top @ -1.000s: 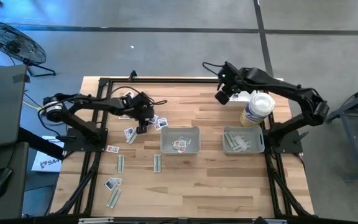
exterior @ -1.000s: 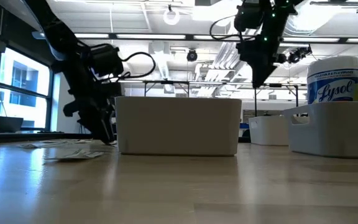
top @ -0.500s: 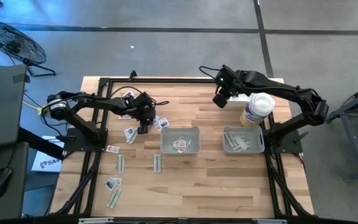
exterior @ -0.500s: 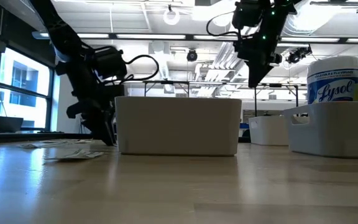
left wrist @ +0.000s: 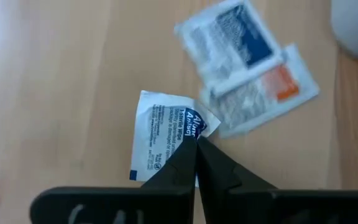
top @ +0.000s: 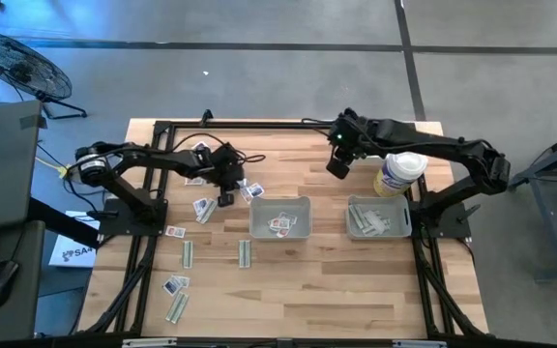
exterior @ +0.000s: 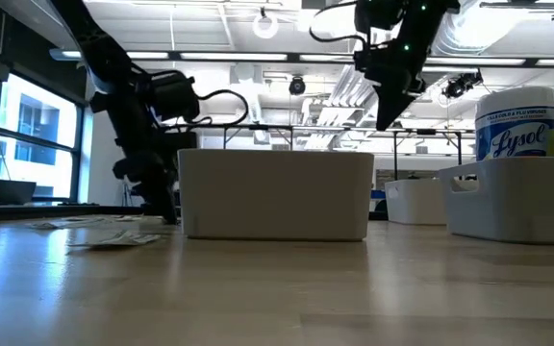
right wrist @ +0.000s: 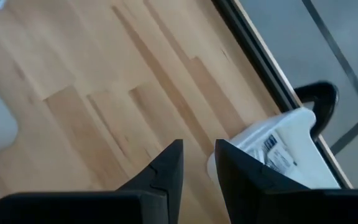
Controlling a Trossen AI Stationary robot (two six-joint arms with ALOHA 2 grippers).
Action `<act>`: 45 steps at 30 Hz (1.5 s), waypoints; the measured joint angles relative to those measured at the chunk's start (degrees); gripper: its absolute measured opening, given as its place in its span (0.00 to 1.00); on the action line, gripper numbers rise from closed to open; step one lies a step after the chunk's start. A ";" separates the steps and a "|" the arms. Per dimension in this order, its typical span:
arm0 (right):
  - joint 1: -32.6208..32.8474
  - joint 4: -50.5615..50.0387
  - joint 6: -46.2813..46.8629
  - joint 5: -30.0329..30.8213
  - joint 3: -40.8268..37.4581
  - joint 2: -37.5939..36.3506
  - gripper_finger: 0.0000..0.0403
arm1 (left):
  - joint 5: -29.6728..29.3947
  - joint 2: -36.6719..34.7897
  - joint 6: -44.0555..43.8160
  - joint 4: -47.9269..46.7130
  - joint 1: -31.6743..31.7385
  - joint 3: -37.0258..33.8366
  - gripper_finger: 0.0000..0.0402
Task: Pick & Place First Aid Supplies
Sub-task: Put the blue pad into the white bin
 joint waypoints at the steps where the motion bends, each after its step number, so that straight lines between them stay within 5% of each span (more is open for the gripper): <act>1: 0.51 0.39 -0.51 0.00 0.00 0.00 0.22 | 0.02 -0.78 -0.45 -1.51 0.05 0.49 0.01; 7: 3.42 4.85 -6.54 0.13 -0.02 0.00 0.22 | 1.58 -5.49 -1.65 -0.91 0.05 3.24 0.00; 11: 4.96 16.64 -13.13 -1.56 -3.75 0.00 0.22 | 3.95 -7.62 -4.54 2.16 0.07 4.04 0.00; 19: 5.28 55.94 -28.71 -24.15 -20.23 0.14 0.30 | 20.78 -6.89 -9.62 18.62 0.03 3.96 0.00; 27: 4.73 87.40 -29.14 -32.96 -27.06 6.96 0.50 | 26.61 -0.58 -12.12 38.05 -0.07 3.96 0.00; 33: 4.66 85.38 -33.13 -32.65 -23.34 13.90 0.54 | 32.45 3.58 -13.63 45.89 -0.37 4.00 0.00; 45: 5.04 82.67 -35.34 -33.49 -22.27 14.16 0.52 | 38.56 4.12 -14.33 47.99 -0.37 3.99 0.00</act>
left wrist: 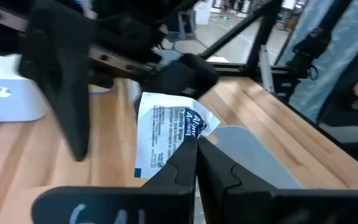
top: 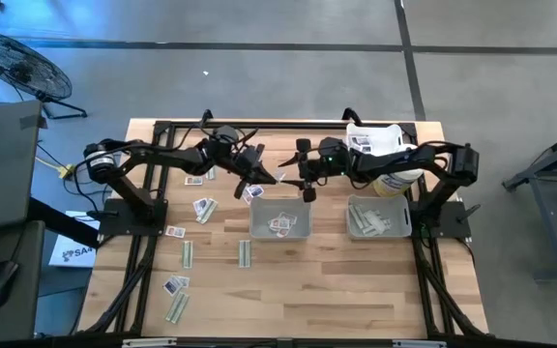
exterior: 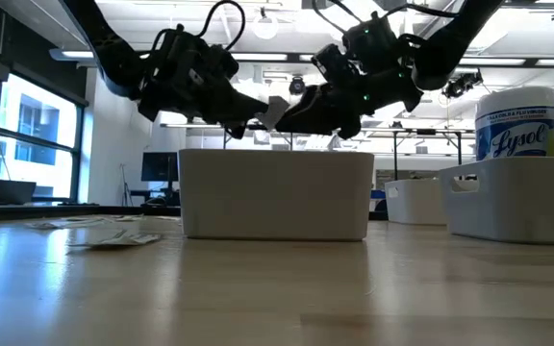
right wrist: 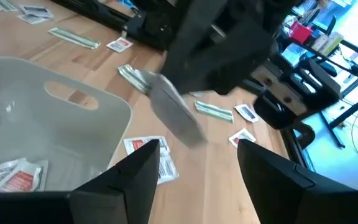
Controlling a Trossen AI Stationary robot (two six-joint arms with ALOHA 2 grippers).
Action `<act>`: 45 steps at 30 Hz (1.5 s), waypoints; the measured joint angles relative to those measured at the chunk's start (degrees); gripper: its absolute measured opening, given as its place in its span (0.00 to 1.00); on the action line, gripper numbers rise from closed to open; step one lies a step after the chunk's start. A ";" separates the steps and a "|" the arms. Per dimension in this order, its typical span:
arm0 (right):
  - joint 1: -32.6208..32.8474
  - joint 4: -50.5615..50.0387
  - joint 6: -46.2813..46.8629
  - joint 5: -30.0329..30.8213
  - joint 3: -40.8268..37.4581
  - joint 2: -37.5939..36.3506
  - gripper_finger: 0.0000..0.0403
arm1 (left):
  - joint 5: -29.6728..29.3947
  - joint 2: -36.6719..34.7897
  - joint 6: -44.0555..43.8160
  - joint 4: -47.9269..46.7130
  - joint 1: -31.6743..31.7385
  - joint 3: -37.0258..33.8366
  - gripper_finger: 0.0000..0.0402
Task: Pick & Place First Aid Supplies
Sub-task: Put the blue pad into the white bin
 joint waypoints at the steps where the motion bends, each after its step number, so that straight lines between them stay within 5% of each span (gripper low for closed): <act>1: 0.22 0.31 0.09 -0.10 0.00 0.00 0.52 | -0.48 0.00 -0.34 0.06 0.02 0.02 0.00; 7: 2.10 2.09 2.56 -0.39 -0.02 0.00 0.41 | -1.72 0.00 -0.57 -0.36 0.02 0.02 0.00; 15: 2.77 1.05 8.12 0.66 -0.02 0.00 0.05 | -1.44 0.00 -3.45 -0.39 0.02 0.02 0.01; 23: 2.77 -3.77 12.90 3.05 -0.04 -1.24 0.01 | -1.91 -1.96 -8.07 -2.62 0.06 0.07 0.24; 29: 2.63 -23.04 14.57 25.52 -0.03 -11.34 0.01 | -2.56 -9.83 -5.68 -15.97 3.00 0.09 0.43; 34: -0.56 -40.82 24.80 46.22 -0.02 -20.98 0.01 | -15.14 -15.19 -0.71 -26.89 4.71 0.09 0.47; 39: -10.69 -56.72 40.88 43.41 2.46 -24.90 0.01 | -29.15 -15.96 1.06 -28.71 4.92 0.09 0.47; 45: -22.01 -72.55 46.24 37.33 10.42 -19.67 0.00 | -33.02 -15.80 0.01 -28.32 4.90 0.09 0.47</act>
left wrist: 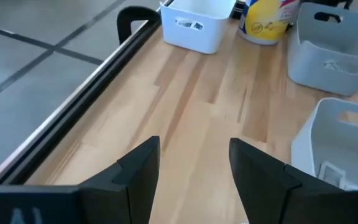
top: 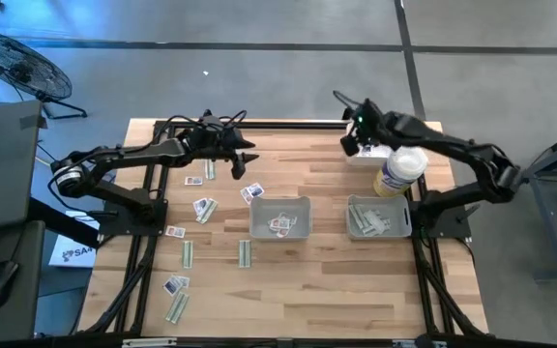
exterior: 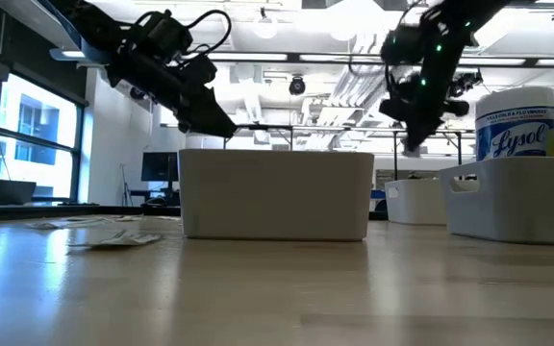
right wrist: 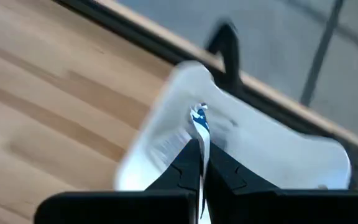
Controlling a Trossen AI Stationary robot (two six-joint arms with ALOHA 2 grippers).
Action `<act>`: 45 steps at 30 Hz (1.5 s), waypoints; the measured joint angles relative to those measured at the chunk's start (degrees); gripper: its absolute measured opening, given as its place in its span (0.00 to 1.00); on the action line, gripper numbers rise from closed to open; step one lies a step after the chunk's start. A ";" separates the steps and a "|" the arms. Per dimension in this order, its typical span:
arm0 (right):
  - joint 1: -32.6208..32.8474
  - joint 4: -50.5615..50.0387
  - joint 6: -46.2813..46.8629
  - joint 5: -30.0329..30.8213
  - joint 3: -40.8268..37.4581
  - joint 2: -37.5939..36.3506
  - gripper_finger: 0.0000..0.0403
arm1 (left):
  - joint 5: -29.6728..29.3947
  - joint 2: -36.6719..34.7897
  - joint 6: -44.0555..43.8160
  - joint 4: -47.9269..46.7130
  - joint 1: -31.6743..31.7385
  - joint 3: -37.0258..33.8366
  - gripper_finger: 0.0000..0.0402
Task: Pick & Place First Aid Supplies
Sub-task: Put the blue pad into the white bin, then put the orange pad into the left gray bin
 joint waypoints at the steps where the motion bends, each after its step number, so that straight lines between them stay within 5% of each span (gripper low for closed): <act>1: -1.78 -1.70 -0.02 -1.04 0.93 1.32 0.00 | -0.01 0.00 -0.34 0.02 0.00 0.00 0.47; 13: -11.34 -4.53 -4.92 -6.88 3.40 15.65 0.01 | -0.82 0.03 -1.88 -6.20 0.00 -0.02 0.47; 22: -11.22 -0.97 -8.98 -9.45 3.38 19.39 0.17 | -4.93 0.04 -1.90 -10.47 0.00 -0.04 0.47; 28: -11.24 -0.31 -6.19 -12.89 3.38 16.70 0.25 | -7.28 0.05 -2.32 -13.61 -0.02 -0.04 0.47; 37: -7.14 1.42 -6.16 -12.75 3.40 4.62 0.21 | -18.43 0.07 -5.84 -16.88 0.38 -0.07 0.47; 45: 1.57 7.39 -6.27 -14.07 3.45 -1.91 0.20 | -15.34 3.36 -18.53 -17.82 10.79 -0.07 0.47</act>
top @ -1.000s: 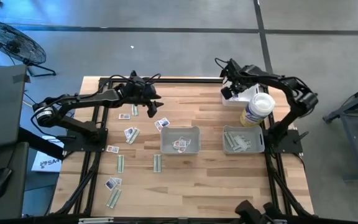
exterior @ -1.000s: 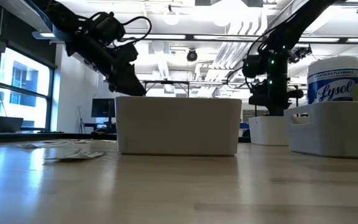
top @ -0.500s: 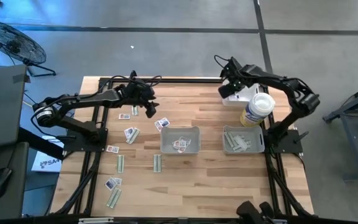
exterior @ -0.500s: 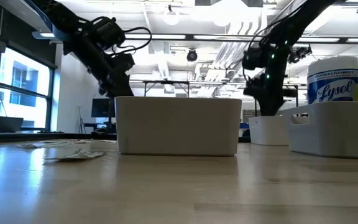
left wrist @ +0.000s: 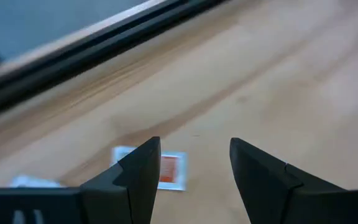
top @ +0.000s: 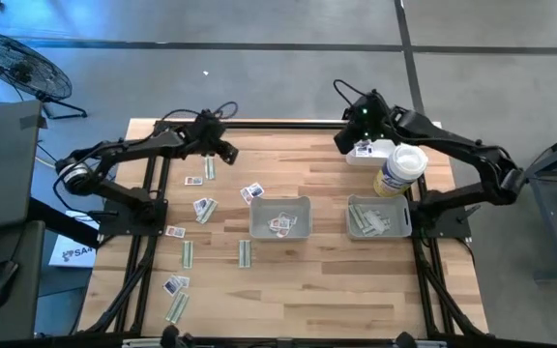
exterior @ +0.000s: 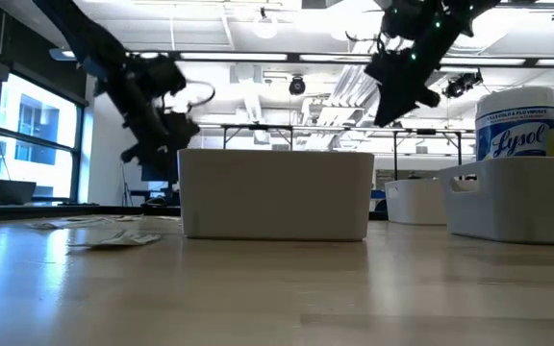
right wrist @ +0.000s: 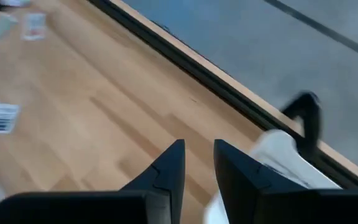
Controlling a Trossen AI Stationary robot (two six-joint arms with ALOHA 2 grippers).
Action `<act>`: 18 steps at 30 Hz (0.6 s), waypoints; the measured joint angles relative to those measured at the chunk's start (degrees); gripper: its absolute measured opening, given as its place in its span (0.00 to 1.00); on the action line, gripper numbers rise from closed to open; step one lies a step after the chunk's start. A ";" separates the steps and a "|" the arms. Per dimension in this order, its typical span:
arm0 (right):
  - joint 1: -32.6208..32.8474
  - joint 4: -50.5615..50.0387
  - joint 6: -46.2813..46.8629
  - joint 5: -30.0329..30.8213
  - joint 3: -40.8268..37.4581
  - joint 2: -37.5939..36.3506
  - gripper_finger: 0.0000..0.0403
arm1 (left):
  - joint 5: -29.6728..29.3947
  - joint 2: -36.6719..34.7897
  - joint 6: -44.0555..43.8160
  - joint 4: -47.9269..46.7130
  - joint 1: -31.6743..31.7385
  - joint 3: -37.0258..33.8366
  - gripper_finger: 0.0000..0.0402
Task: Pick & Place First Aid Supplies
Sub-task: Put the orange pad into the left gray bin
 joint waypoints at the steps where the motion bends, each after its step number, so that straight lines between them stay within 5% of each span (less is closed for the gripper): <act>1: 1.13 0.67 -0.06 -0.02 0.04 -0.01 0.19 | 0.51 1.26 -1.31 0.23 1.60 0.00 0.47; 9: 7.02 2.34 -0.22 0.02 0.03 0.97 0.19 | 1.87 11.88 -5.44 3.98 7.77 0.00 0.47; 18: 7.72 2.40 -0.24 0.62 0.03 0.99 0.19 | -0.21 13.12 -5.43 3.43 6.60 0.00 0.47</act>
